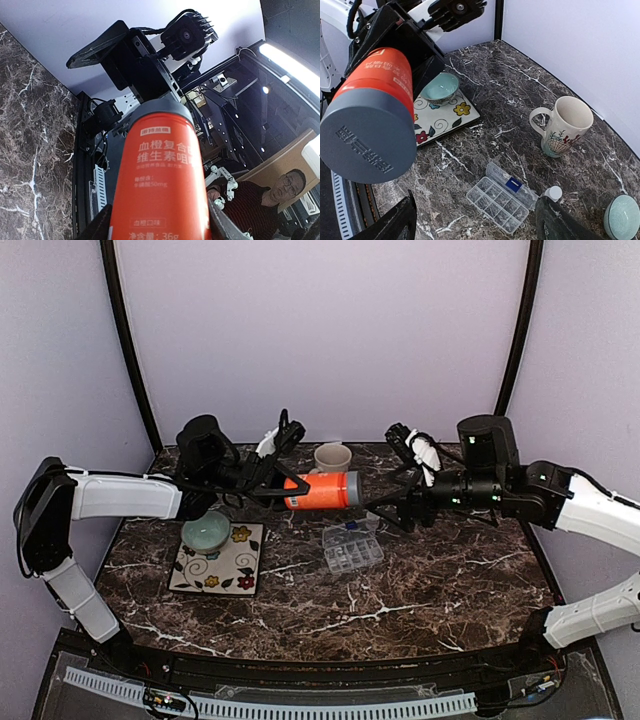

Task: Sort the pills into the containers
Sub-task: Unscrew the lid of the pill bottle.

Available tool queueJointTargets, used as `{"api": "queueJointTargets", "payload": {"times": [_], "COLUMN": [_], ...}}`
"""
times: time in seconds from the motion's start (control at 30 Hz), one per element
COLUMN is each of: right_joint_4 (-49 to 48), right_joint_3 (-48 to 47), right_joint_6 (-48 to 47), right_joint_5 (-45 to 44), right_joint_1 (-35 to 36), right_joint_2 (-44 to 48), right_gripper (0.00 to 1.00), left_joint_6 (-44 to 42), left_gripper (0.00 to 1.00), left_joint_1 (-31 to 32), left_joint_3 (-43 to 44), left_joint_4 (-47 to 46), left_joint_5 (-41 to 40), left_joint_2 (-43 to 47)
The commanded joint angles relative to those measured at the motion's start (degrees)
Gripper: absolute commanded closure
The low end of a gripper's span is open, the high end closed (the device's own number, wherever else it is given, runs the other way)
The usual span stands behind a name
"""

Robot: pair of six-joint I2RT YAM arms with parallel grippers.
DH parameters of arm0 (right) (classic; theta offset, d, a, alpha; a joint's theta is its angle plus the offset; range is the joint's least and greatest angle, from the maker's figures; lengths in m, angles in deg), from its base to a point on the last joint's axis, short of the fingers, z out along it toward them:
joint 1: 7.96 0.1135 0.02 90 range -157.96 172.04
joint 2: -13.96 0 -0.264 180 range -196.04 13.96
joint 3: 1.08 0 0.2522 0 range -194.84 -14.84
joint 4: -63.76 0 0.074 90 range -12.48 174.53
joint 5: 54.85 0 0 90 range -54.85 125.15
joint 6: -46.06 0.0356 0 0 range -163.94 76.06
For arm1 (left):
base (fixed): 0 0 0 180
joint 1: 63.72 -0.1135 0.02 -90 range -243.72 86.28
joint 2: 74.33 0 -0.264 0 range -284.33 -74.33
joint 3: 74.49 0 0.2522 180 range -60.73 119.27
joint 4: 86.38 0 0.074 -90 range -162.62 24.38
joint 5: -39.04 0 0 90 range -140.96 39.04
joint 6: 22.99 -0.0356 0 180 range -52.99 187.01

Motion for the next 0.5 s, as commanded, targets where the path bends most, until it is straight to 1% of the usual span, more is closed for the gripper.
{"api": "queueJointTargets", "payload": {"times": [0.0,0.07,0.1,0.17,0.23,0.37,0.47], "right_joint_4": [0.52,0.61,0.35,-0.62,-1.07,-2.81,-6.05], "right_joint_3": [-1.5,-1.59,-1.47,-1.03,-0.76,-0.26,0.42], "right_joint_6": [3.29,5.74,7.33,11.26,15.21,24.67,33.43], "right_joint_5": [-0.73,0.53,1.66,3.85,5.52,8.86,12.76], "right_joint_1": [-0.25,-0.4,-0.61,-1.13,-1.64,-2.77,-3.34], "right_joint_2": [2.17,2.72,3.12,4.04,4.9,5.45,4.11], "right_gripper": [0.18,0.17,0.17,0.17,0.17,0.18,0.19], "left_joint_6": [-2.47,-5.66,-9.52,-14.69,-17.47,-19.67,-19.33], "left_gripper": [1.0,1.0,1.0,1.0,1.0,1.0,1.0], "left_joint_1": [0.12,0.12,0.12,0.12,0.12,0.12,0.17], "left_joint_3": [0.08,0.48,0.87,1.65,2.03,2.05,2.04], "left_joint_4": [-1.68,2.0,6.76,13.35,16.63,18.37,17.27], "left_joint_5": [1.71,1.05,0.5,-0.48,-1.28,-2.26,-2.42], "left_joint_2": [2.99,3.48,3.94,4.94,5.54,5.82,5.55]}}
